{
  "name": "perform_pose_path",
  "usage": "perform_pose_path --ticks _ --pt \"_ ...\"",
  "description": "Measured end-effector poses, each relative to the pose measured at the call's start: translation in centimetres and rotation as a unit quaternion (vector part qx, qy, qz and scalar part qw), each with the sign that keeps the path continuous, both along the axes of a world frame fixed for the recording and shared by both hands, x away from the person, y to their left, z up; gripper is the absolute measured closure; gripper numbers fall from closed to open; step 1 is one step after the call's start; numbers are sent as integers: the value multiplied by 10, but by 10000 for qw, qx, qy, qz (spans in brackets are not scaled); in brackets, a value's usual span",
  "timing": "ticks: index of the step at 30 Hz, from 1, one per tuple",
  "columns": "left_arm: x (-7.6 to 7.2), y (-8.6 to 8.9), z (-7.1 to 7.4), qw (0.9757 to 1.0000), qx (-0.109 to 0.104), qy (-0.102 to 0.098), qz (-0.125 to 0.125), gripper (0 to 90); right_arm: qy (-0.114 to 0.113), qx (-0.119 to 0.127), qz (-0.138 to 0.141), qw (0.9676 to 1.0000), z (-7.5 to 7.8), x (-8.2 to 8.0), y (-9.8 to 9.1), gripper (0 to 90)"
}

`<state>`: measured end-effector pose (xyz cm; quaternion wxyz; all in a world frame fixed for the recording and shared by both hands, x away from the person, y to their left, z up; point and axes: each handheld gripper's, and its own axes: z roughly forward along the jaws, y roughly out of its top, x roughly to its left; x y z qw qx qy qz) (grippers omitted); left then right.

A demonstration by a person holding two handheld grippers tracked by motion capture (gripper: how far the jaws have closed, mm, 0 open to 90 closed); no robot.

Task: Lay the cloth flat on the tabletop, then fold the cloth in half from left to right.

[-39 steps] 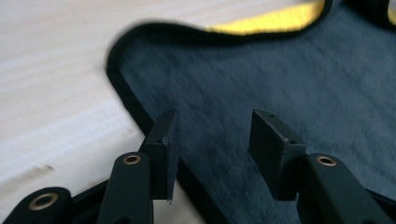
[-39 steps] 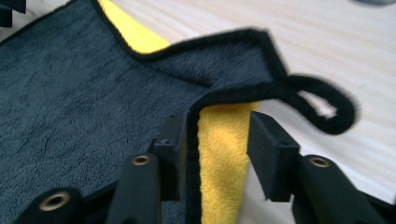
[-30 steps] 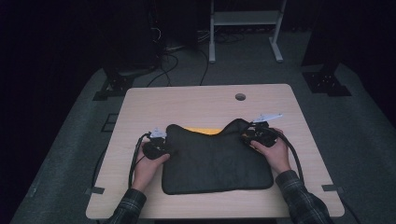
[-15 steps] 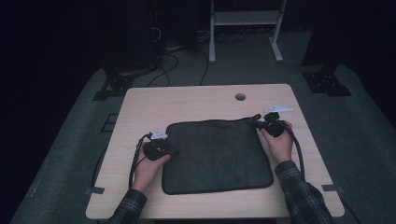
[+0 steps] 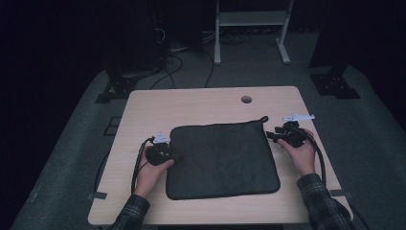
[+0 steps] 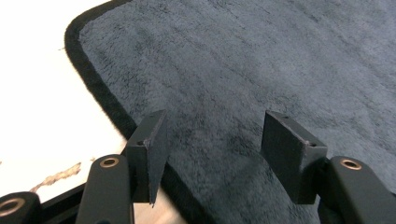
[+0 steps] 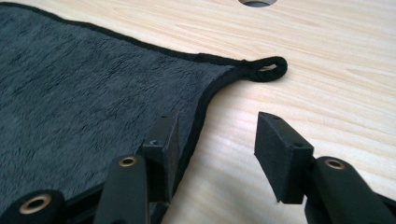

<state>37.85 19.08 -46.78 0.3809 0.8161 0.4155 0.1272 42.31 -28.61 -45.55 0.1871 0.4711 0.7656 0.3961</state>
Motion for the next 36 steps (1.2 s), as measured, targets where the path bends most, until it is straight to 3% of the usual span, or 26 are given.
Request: perform_pose_path --ticks 12,20,29,36 --pt "-19 20 6 9997 85 -144 173 408 -54 -122 9 9999 0 -30 -17 444" --pt "-21 25 3 9996 51 -116 246 392 118 -251 -24 9996 -9 -51 -33 419" --pt "-16 23 -5 9993 182 -45 332 392 169 -340 7 9993 -12 -56 -34 413" --pt "-17 13 -5 9993 148 -45 341 388 206 -388 -16 9990 -15 -55 -36 411"
